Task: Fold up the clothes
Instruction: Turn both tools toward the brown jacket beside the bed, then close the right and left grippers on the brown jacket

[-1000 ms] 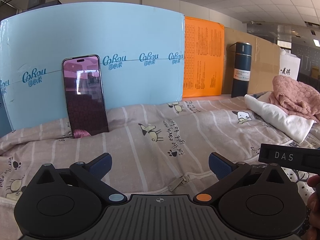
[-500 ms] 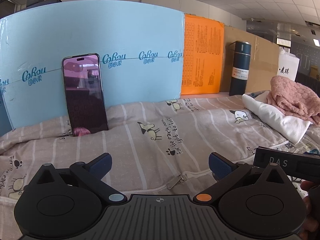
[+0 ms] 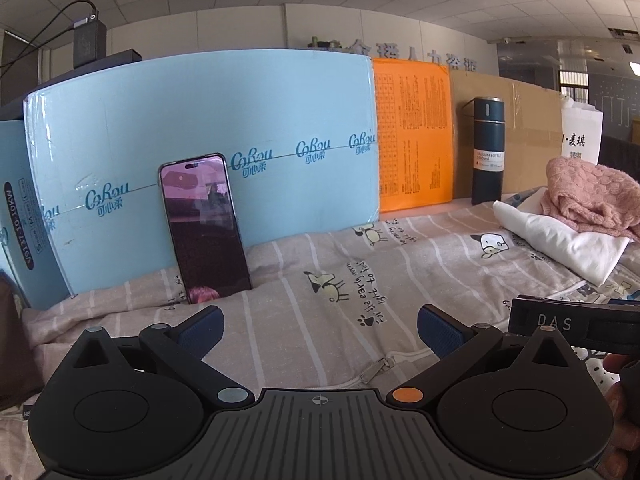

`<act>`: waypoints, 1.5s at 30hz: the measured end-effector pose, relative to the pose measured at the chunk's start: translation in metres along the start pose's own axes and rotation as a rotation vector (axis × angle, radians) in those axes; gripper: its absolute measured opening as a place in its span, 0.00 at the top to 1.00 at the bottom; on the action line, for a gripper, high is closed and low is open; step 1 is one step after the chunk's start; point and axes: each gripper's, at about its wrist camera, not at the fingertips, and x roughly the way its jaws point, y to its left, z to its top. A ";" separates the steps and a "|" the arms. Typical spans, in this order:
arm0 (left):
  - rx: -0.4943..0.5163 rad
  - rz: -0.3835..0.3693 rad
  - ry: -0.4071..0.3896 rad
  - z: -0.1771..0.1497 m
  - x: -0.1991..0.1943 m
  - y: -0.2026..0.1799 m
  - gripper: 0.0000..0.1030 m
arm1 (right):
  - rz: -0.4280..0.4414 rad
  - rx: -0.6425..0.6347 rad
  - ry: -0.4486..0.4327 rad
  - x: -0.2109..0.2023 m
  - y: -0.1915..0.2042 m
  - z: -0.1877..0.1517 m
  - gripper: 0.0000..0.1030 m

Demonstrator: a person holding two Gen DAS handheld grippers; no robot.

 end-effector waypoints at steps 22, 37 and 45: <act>0.010 0.108 0.053 -0.014 -0.027 0.000 0.00 | 0.116 -0.041 -0.001 -0.004 0.006 -0.005 0.00; -0.049 0.140 0.064 -0.018 -0.032 0.026 0.00 | 0.241 0.030 -0.125 -0.010 -0.002 -0.003 0.00; -0.117 0.139 0.003 -0.020 -0.061 0.053 0.00 | 0.538 0.012 -0.146 -0.029 -0.003 -0.008 0.00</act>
